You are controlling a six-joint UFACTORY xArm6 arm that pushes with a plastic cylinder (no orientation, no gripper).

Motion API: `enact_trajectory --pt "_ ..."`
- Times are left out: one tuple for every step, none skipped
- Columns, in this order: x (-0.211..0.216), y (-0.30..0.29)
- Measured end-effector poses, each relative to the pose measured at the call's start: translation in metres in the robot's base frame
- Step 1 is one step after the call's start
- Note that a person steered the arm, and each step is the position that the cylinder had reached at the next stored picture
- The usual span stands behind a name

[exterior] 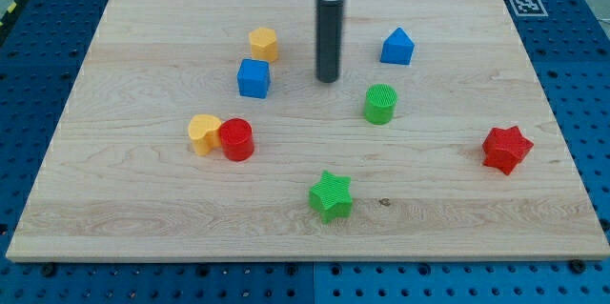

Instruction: Push green circle above the green star

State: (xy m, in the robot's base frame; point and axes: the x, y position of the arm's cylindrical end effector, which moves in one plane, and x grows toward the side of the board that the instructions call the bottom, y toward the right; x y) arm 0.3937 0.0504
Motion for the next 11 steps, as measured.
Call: enact_trajectory --pt "0.003 0.043" --pt "0.016 0.046" --pt "0.032 0.046" --pt "0.048 0.046" --pt "0.067 0.050" --pt "0.078 0.050" --pt "0.083 0.050" --pt "0.089 0.050" --pt "0.096 0.046" --pt "0.108 0.034" --pt "0.122 0.023"
